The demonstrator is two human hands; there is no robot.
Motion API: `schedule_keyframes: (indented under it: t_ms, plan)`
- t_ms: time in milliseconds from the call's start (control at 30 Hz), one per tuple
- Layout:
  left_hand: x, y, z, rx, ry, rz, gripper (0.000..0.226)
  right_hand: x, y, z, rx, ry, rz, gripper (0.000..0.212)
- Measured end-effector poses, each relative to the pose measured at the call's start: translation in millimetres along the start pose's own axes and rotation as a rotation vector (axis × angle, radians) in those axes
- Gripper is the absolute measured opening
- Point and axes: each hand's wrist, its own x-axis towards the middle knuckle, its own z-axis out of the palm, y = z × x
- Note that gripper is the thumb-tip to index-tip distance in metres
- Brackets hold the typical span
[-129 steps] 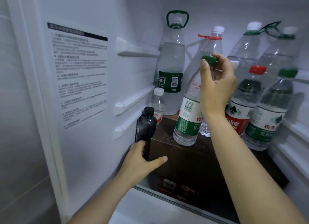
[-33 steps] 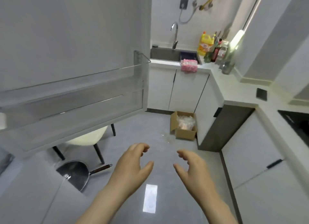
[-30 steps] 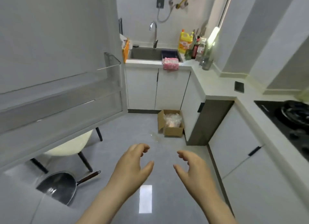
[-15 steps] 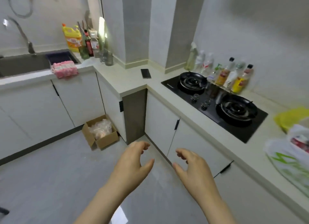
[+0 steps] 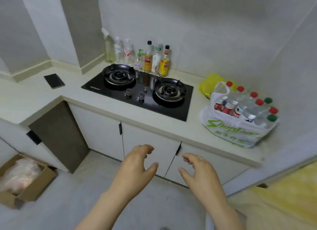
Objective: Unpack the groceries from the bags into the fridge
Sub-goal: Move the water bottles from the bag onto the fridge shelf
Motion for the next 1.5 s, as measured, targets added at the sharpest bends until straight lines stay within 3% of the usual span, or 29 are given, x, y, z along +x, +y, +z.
schedule_keyframes:
  t_ms: [700,1100,1500]
  plan:
    - [186,142,145,0.010,-0.153,0.251,0.037,109,181,-119,0.106,0.297,0.234,0.036]
    - [279,175,202,-0.024,-0.313,0.350,0.037,154,229,-153,0.152,0.359,0.397,0.038]
    - [375,213,253,-0.099,-0.469,0.469,0.034,198,255,-192,0.166,0.659,0.552,0.028]
